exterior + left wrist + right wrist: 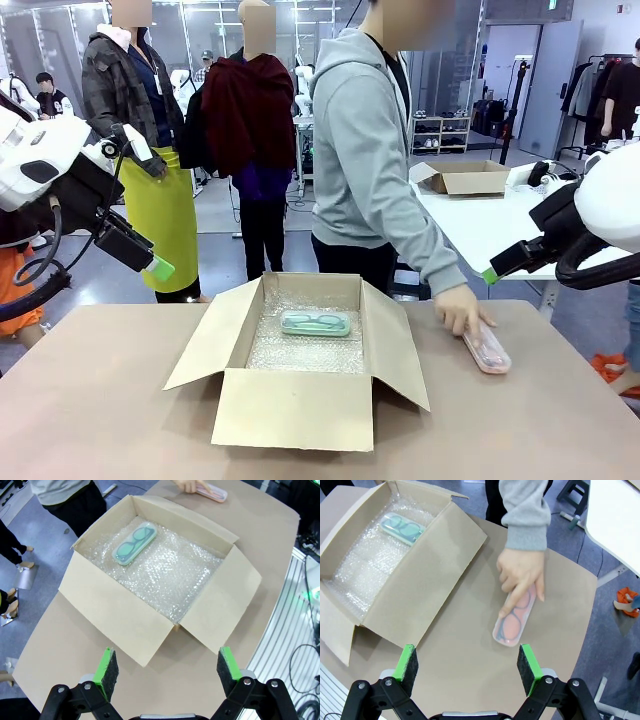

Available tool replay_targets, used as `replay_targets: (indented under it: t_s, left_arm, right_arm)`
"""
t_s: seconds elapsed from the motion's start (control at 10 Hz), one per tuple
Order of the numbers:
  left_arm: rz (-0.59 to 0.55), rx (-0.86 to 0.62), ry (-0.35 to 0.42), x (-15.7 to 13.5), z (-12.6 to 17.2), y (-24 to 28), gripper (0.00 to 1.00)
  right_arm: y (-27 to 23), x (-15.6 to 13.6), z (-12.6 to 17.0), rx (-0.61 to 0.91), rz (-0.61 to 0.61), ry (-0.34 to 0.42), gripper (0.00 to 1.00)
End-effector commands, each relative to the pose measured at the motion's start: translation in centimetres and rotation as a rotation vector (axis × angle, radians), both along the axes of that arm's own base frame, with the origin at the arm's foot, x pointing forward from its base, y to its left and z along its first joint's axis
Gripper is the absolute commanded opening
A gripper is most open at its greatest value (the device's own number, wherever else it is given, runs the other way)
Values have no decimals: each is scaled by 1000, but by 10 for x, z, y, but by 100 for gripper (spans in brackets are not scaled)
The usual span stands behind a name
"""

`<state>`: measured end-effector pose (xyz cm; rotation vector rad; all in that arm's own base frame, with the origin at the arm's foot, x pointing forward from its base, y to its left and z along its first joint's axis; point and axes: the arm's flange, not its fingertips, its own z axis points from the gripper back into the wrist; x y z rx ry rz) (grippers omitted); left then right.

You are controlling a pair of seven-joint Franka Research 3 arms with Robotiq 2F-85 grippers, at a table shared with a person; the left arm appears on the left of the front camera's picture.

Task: Pack the glasses set securely to prepare it for shipping.
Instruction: Put the Glasses case from the right side of the table into the Package Box.

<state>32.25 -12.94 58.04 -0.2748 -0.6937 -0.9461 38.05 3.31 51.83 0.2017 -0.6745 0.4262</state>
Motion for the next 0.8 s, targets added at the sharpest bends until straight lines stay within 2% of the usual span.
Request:
replay_targets:
  t_s: [0.0, 0.7]
  left_arm:
    - [1, -5, -9, 0, 2, 1, 100]
    - [1, -5, -9, 0, 2, 1, 100]
  right_arm:
    - [1, 0, 0, -1, -2, -3, 100]
    - [0, 0, 0, 0, 0, 0, 100]
